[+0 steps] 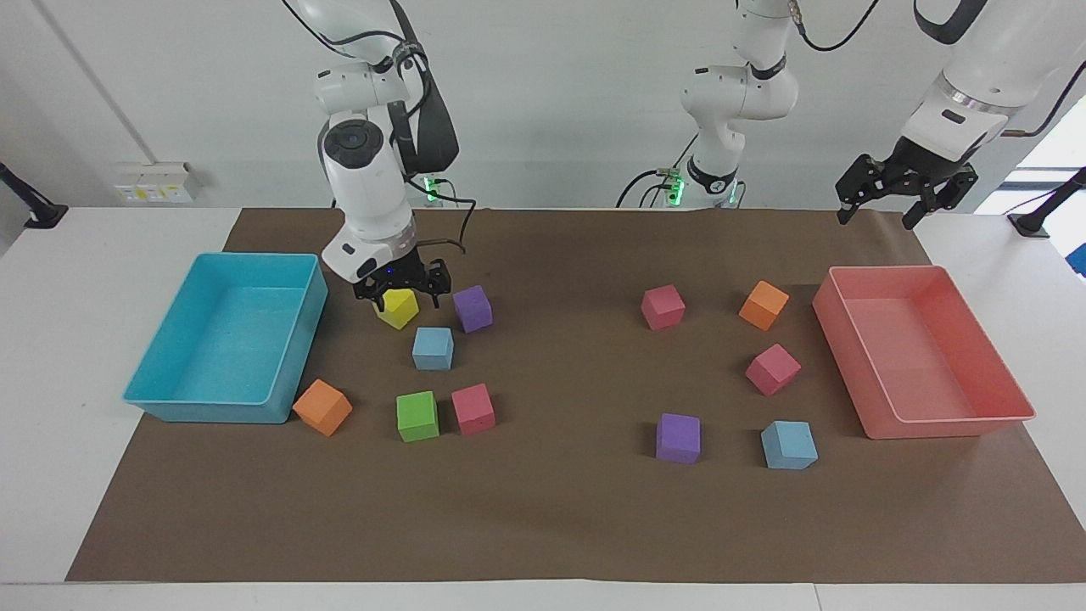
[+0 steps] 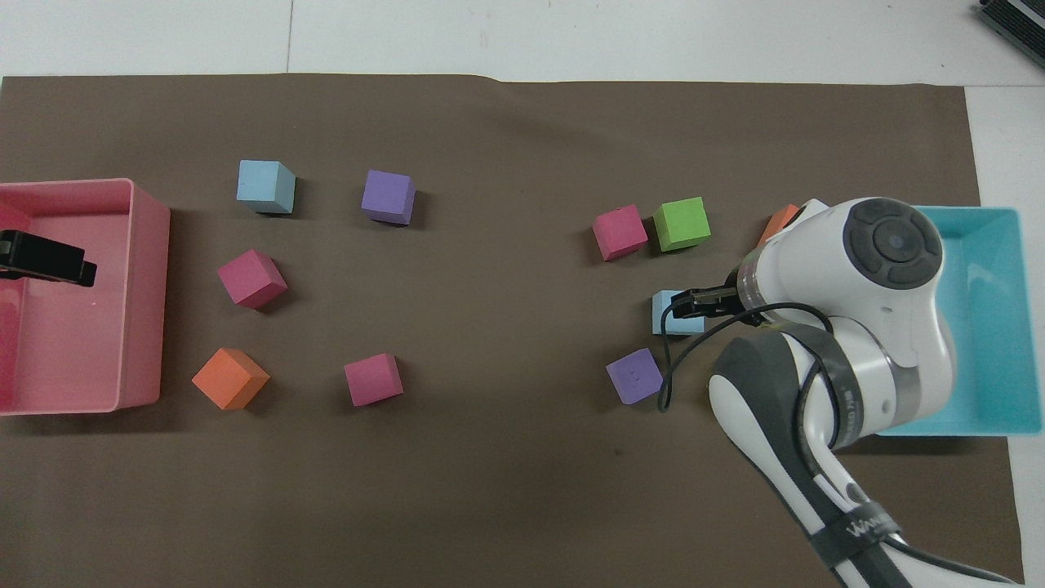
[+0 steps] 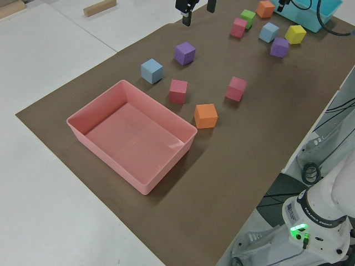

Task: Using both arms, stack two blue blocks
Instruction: 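Reach the right gripper to the light-blue cube near the green cube, then grasp the light-blue cube with the right gripper and lift it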

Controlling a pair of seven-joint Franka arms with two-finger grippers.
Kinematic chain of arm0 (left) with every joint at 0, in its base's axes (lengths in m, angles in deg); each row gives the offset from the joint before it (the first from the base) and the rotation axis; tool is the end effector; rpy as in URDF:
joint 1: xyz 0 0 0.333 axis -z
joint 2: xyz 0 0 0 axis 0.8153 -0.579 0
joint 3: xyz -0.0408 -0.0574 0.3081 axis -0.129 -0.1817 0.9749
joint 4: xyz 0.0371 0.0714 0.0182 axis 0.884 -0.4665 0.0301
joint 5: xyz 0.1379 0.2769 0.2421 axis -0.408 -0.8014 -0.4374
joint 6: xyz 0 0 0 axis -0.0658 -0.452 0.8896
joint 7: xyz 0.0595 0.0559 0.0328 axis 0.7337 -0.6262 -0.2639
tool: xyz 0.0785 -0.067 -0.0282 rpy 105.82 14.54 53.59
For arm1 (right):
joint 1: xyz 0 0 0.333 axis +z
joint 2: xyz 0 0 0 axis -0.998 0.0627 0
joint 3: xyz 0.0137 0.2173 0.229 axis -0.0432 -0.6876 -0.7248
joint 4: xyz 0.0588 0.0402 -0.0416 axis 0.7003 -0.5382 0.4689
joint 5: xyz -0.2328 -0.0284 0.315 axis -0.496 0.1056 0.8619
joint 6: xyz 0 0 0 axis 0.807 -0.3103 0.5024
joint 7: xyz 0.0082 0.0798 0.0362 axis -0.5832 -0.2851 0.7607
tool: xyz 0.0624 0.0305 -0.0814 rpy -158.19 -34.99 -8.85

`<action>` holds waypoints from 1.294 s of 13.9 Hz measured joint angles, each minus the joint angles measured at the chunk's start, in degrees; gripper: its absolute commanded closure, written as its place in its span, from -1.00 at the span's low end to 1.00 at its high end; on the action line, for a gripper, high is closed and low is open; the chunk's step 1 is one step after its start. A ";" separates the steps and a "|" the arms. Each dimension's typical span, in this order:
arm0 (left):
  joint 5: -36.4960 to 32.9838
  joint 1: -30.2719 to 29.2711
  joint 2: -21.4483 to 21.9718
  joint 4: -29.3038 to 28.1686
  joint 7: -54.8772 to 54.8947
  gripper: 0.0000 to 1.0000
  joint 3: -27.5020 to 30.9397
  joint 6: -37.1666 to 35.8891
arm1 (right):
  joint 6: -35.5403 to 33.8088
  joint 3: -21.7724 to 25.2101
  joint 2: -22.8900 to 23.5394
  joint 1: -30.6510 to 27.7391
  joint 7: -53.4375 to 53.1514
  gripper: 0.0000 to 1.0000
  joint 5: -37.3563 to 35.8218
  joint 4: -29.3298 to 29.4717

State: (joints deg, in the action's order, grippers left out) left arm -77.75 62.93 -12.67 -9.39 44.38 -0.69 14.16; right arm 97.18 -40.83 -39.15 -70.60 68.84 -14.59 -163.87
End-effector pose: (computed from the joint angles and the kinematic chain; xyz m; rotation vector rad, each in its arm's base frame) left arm 0.5458 -0.0156 0.6509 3.1001 -0.2152 -0.0077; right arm 0.5507 0.1349 0.4094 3.1378 0.1077 0.0069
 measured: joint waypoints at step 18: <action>0.00 0.00 0.00 0.00 0.00 -1.00 0.00 0.00 | 17.15 0.08 7.71 1.81 0.24 -0.11 1.57 -8.63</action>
State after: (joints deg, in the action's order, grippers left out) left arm -77.75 62.93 -12.67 -9.39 44.37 -0.69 14.15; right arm 114.32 -40.76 -31.44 -68.79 69.08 -13.03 -172.50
